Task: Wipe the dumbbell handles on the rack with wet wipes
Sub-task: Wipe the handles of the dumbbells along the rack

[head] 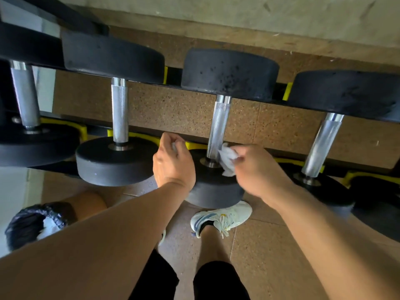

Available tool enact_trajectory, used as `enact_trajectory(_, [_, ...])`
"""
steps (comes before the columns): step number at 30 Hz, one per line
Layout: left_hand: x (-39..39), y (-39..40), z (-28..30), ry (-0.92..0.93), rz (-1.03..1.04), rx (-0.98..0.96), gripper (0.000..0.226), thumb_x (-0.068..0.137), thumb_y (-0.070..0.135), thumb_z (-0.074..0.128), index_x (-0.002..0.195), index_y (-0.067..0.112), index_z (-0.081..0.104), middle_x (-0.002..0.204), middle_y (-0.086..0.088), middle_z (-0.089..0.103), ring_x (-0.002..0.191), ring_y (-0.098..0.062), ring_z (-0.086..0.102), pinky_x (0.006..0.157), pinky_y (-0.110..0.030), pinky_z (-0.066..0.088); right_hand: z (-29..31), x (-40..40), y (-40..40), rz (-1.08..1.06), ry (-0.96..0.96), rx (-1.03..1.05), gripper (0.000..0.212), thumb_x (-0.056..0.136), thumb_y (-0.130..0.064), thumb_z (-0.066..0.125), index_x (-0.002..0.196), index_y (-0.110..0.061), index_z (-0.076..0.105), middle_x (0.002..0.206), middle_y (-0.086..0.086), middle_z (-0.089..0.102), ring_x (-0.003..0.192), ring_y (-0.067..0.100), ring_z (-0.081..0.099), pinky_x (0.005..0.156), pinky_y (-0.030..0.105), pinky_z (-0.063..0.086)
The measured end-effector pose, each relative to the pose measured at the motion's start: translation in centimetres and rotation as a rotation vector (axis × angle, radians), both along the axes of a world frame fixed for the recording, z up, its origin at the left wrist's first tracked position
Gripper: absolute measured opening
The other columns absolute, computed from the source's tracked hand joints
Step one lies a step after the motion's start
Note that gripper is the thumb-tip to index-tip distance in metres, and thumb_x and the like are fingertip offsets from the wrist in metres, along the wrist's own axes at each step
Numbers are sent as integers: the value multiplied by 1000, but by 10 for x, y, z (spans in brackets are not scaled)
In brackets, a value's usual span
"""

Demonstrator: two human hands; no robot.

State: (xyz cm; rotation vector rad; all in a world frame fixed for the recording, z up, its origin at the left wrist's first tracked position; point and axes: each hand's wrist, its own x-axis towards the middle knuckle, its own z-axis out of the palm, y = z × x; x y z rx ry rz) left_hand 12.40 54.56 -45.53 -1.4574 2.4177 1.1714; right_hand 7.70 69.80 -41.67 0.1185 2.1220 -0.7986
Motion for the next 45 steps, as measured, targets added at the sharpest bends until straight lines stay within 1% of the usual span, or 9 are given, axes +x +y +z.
enact_trajectory(6, [-2, -1, 3, -17, 3, 8, 20, 95, 19, 40, 85, 24, 56, 77, 7, 61, 67, -6, 49, 66, -29, 26, -1, -33, -39, -669, 116, -155, 24, 102, -18, 50, 85, -32, 57, 80, -11, 61, 71, 0, 58, 51, 15, 45])
enact_trajectory(12, [1, -4, 4, -22, -41, 42, 19, 98, 26, 38, 93, 23, 57, 74, 5, 57, 76, -24, 51, 69, -34, 33, 8, 9, -28, 11, 87, 193, 21, 101, -19, 44, 93, -22, 64, 78, -2, 62, 75, 22, 61, 53, 27, 38])
enact_trajectory(17, [1, -12, 15, -57, -94, 217, 12, 101, 30, 41, 98, 28, 52, 69, 18, 44, 71, -16, 46, 70, -30, 36, 31, 0, -66, 365, 782, 251, 54, 90, 3, 51, 140, -17, 54, 117, 2, 69, 108, 26, 65, 86, 37, 55])
enact_trajectory(19, [5, -25, 22, -22, -98, 344, 11, 101, 30, 44, 97, 27, 54, 74, 13, 52, 77, -18, 53, 71, -30, 39, 15, -24, -72, 618, 770, 307, 63, 81, 10, 55, 139, -14, 56, 141, 7, 58, 136, 24, 49, 116, 40, 35])
enact_trajectory(22, [32, -60, 45, 121, -186, 433, 11, 96, 27, 52, 88, 31, 58, 78, 9, 62, 78, -13, 60, 72, -33, 48, -3, -29, -75, 915, 511, 416, 54, 77, 1, 68, 123, -27, 67, 126, 3, 66, 126, 24, 56, 113, 43, 39])
enact_trajectory(26, [72, -126, 68, 210, -279, 395, 14, 96, 25, 55, 86, 34, 58, 73, 18, 63, 69, -5, 61, 64, -25, 47, 18, 9, -104, 538, 110, 345, 29, 100, -18, 49, 122, -32, 62, 112, 1, 68, 97, 22, 63, 81, 39, 52])
enact_trajectory(35, [43, -208, 54, 199, -61, 199, 7, 94, 27, 55, 88, 30, 58, 75, 12, 61, 76, -15, 58, 74, -35, 48, 34, 18, -242, -724, 208, -21, 16, 100, -43, 53, 94, -34, 64, 81, -12, 60, 78, 5, 58, 62, 22, 41])
enact_trajectory(39, [12, -206, 32, 108, -104, 112, 3, 97, 32, 50, 95, 32, 52, 81, 10, 57, 82, -21, 59, 70, -33, 42, 0, -14, -298, -790, 152, -67, 21, 95, -50, 59, 90, -30, 63, 75, -12, 57, 80, 14, 61, 69, 27, 46])
enact_trajectory(45, [9, -203, 19, 51, -178, 10, 3, 95, 35, 47, 93, 33, 49, 70, 9, 53, 75, -28, 58, 73, -41, 49, -22, -1, -293, -610, 551, 16, 18, 98, -36, 60, 93, -24, 73, 84, -2, 73, 76, 13, 67, 63, 22, 50])
